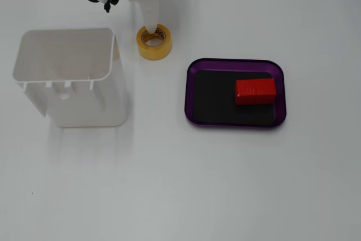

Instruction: Pick up the yellow tape and place it in the box.

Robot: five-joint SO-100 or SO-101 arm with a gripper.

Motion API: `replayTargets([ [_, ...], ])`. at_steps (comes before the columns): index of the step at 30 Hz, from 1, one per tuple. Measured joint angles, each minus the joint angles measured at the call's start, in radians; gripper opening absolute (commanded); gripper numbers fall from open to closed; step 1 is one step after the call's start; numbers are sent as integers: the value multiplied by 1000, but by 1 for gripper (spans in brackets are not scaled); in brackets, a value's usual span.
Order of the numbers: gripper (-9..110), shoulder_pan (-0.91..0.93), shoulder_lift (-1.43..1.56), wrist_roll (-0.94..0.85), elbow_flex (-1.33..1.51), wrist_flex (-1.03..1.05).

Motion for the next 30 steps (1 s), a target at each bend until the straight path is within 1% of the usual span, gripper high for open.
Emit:
replayTargets([
  [7, 9, -3, -18, 0, 17, -87],
  [11, 4, -6, -18, -2, 72, -137],
  [14, 0, -6, -18, -2, 80, -147],
  [20, -1, -8, -18, 0, 83, -152],
  [23, -1, -8, 5, 2, 67, -92],
  [26, -1, -5, 94, 26, -11, -17],
  [30, -1, -89, 239, 78, -144, 77],
])
